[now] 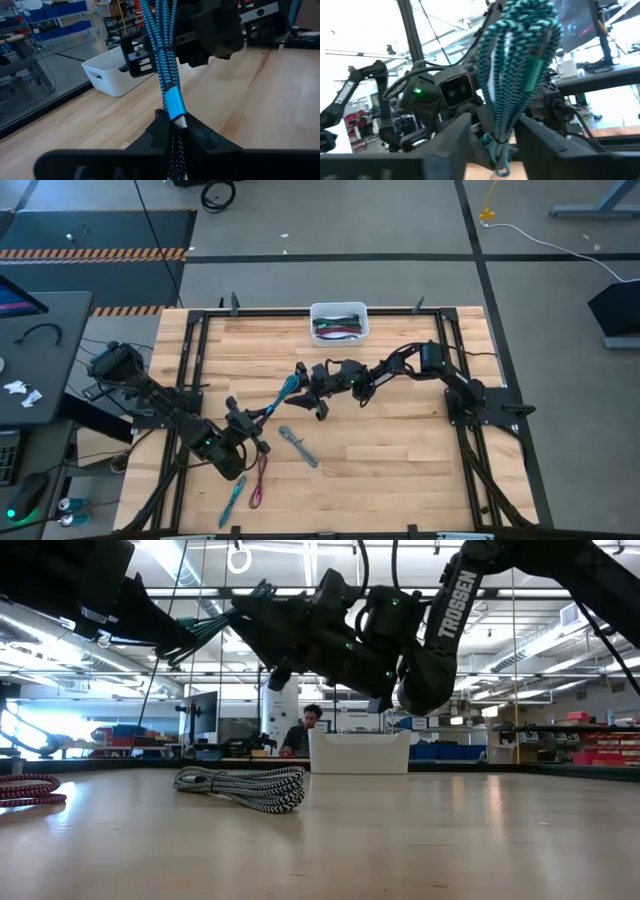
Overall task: Pick and place USB-C Cables
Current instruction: Put the top blue charger cable into the white bin
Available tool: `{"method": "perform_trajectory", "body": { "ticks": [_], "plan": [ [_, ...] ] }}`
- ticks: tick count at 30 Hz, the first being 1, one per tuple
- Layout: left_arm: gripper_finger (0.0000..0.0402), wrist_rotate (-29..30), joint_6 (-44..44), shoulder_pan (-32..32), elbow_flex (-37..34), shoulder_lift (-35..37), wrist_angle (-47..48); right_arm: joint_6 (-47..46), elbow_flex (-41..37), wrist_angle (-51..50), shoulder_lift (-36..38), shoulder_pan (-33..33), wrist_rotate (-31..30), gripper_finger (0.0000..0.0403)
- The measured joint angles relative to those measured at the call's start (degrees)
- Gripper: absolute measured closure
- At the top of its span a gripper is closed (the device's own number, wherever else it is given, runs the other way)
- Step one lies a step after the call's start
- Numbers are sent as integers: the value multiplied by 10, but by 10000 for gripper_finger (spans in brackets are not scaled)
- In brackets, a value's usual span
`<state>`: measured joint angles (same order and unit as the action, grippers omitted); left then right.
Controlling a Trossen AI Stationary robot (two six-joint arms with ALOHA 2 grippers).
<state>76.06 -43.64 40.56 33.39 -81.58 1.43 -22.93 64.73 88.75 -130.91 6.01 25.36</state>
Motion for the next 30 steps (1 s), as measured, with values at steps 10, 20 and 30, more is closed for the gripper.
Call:
{"method": "perform_trajectory", "body": {
  "ticks": [10, 20, 30],
  "plan": [
    [360, 0, -1, 0, 0, 0, 1, -1, 0, 1, 1, 18, -9, 377],
    [264, -59, -35, -1, 0, 0, 42, -5, -41, -29, 89, 86, 5, 386],
    [180, -76, -37, -3, 0, 0, 59, 391, 95, -908, 324, 163, -278, 386]
  ]
}}
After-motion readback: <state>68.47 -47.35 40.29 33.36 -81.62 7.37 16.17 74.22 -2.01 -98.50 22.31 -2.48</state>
